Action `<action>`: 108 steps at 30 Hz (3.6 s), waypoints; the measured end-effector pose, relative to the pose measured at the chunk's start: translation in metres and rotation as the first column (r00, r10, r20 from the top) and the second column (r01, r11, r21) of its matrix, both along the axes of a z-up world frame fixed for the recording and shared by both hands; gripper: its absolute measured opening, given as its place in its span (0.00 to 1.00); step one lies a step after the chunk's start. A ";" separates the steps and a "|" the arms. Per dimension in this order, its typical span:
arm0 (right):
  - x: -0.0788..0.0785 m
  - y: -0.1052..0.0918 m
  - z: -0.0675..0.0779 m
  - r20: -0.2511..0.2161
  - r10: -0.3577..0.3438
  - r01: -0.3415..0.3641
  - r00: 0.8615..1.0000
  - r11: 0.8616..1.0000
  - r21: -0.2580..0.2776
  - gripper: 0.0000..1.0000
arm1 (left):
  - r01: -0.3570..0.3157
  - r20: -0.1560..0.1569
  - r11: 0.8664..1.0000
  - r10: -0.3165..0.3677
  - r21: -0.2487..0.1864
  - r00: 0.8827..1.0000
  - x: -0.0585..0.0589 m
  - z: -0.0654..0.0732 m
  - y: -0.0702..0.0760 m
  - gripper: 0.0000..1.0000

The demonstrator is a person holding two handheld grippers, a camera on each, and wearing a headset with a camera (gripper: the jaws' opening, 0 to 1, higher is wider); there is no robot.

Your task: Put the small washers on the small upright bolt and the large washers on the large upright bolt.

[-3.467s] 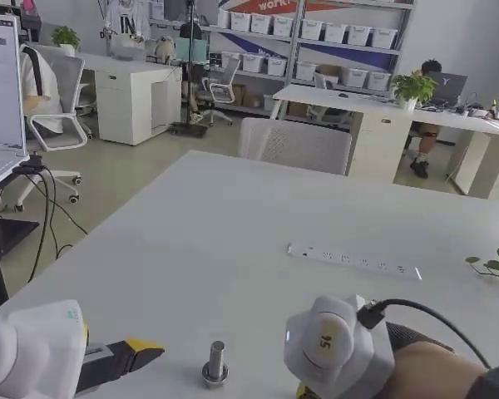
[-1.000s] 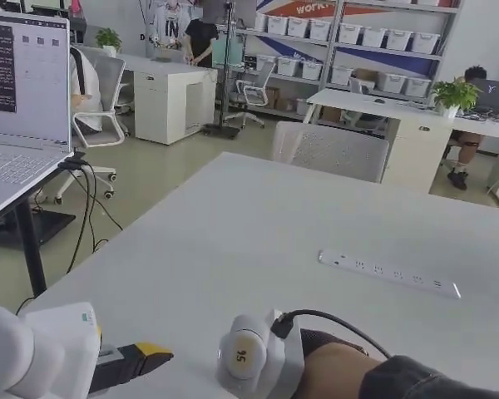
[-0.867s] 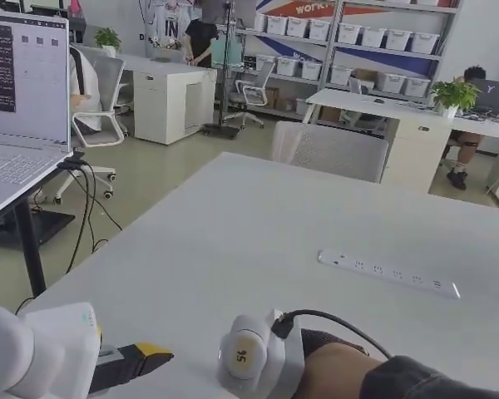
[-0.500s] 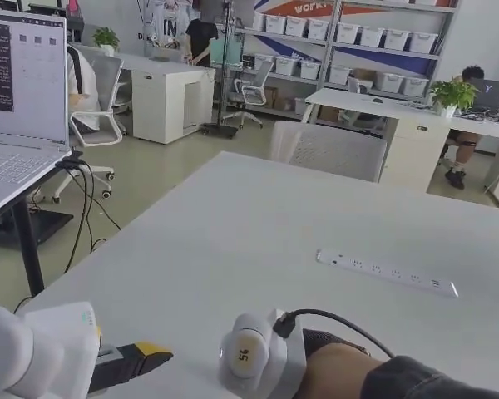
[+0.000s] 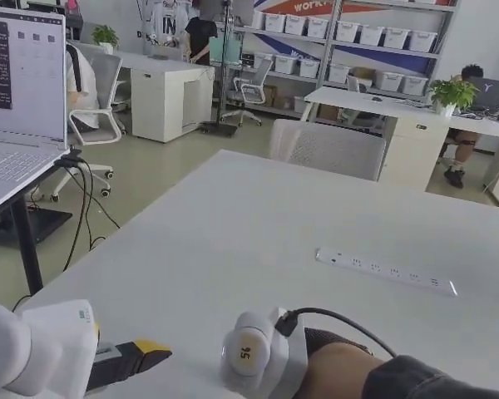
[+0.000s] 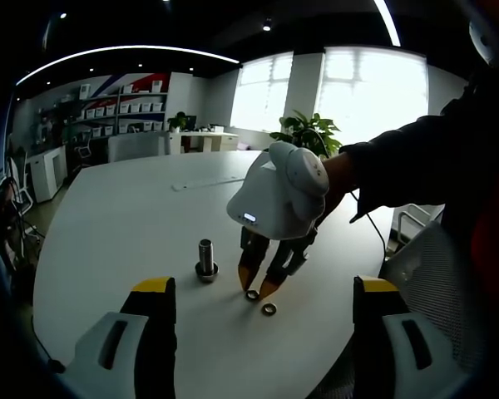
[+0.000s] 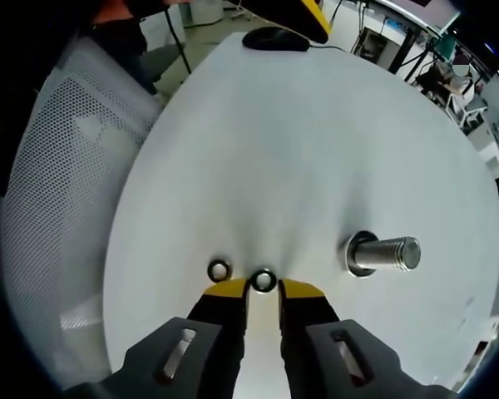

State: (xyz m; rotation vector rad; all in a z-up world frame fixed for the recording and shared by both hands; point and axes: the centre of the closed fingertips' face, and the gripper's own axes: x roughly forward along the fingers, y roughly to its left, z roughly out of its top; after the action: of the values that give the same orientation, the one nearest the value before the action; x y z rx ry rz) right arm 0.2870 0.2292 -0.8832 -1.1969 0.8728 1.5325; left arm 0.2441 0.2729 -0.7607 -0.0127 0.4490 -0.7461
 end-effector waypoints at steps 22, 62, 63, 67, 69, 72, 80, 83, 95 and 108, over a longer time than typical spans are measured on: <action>0.002 -0.002 0.002 -0.003 -0.015 0.015 1.000 1.000 0.009 0.14 | 0.000 -0.005 1.000 0.000 -0.001 1.000 0.002 -0.002 -0.001 0.87; 0.000 -0.064 0.030 0.025 -0.127 0.126 0.992 0.991 0.036 0.14 | 0.033 0.002 0.999 -0.033 -0.001 0.999 0.003 0.000 -0.010 0.88; 0.000 -0.066 0.031 0.025 -0.131 0.130 0.991 0.991 0.037 0.14 | 0.035 0.000 0.999 -0.035 -0.001 0.999 0.003 0.000 -0.011 0.88; 0.001 -0.077 0.034 0.026 -0.155 0.154 0.988 0.987 0.040 0.14 | 0.038 -0.001 0.999 -0.038 -0.001 0.999 0.003 0.000 -0.012 0.88; 0.003 -0.083 0.037 0.023 -0.172 0.171 0.985 0.984 0.046 0.14 | 0.040 0.000 0.999 -0.040 0.000 0.999 0.004 0.000 -0.012 0.88; 0.007 -0.093 0.041 0.029 -0.193 0.192 0.981 0.980 0.046 0.14 | 0.044 0.000 0.999 -0.044 0.001 0.999 0.004 0.000 -0.014 0.88; 0.021 -0.119 0.051 0.038 -0.260 0.258 0.965 0.965 0.056 0.14 | 0.056 0.000 0.998 -0.056 0.001 0.998 0.007 0.000 -0.019 0.88; 0.024 -0.126 0.054 0.045 -0.276 0.273 0.960 0.960 0.056 0.14 | 0.060 -0.001 0.998 -0.060 0.003 0.998 0.007 0.000 -0.021 0.88; 0.042 -0.146 0.070 0.083 -0.312 0.308 0.946 0.950 0.058 0.14 | 0.068 -0.001 0.998 -0.068 0.005 0.998 0.009 0.001 -0.024 0.88; 0.062 -0.131 0.098 0.125 -0.294 0.284 0.947 0.954 0.096 0.14 | 0.070 -0.002 0.998 -0.070 0.004 0.998 0.009 0.001 -0.023 0.87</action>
State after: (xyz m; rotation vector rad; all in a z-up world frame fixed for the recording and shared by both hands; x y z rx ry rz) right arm 0.3487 0.0982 -0.7856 -1.0538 0.8476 1.2205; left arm 0.2534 0.2503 -0.7601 0.0063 0.4549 -0.8139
